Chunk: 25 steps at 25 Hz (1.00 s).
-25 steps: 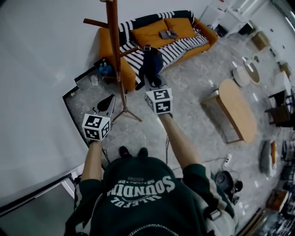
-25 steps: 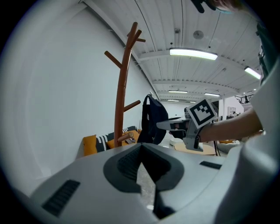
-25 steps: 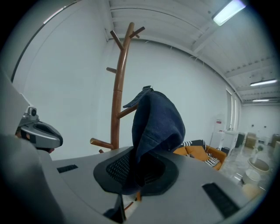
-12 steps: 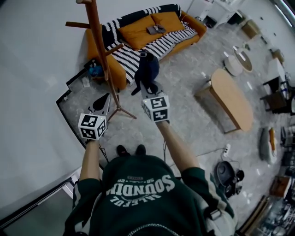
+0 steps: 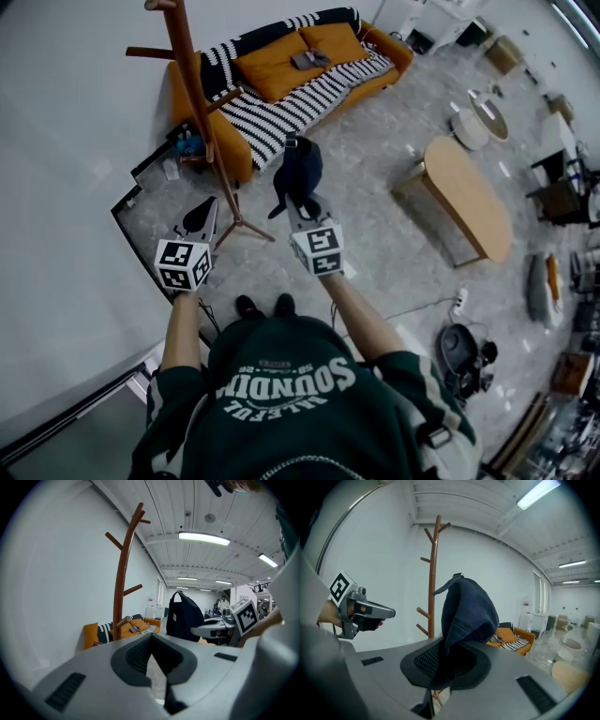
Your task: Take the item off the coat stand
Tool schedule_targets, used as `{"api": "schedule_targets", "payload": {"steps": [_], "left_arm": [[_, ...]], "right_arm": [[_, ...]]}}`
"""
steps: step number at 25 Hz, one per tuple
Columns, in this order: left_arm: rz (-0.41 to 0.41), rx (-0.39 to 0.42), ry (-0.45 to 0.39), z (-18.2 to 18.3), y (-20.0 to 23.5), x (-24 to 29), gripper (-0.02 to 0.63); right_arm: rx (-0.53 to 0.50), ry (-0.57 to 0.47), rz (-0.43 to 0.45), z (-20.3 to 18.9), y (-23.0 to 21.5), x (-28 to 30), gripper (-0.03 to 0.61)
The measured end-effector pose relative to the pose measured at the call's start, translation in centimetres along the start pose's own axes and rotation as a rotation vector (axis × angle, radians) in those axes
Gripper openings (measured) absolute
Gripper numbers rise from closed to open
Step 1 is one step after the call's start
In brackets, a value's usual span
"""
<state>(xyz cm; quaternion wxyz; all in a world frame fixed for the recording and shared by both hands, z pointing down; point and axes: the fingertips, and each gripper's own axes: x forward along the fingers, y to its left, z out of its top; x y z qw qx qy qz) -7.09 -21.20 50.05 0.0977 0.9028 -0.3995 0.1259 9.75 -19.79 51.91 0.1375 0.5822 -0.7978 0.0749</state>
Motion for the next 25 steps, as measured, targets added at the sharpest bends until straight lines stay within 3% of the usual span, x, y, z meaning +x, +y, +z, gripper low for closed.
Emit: {"api": "schedule_targets", "payload": {"steps": [6, 25], "left_arm": [[0.014, -0.011, 0.015, -0.9, 0.1, -0.8, 0.000], [0.023, -0.013, -0.001, -0.8, -0.4, -1.6, 0.000]], "right_arm": [[0.016, 0.019, 0.006, -1.4, 0.4, -0.9, 0.029], [-0.008, -0.002, 0.029, -0.6, 1.2, -1.6, 0.029]]}}
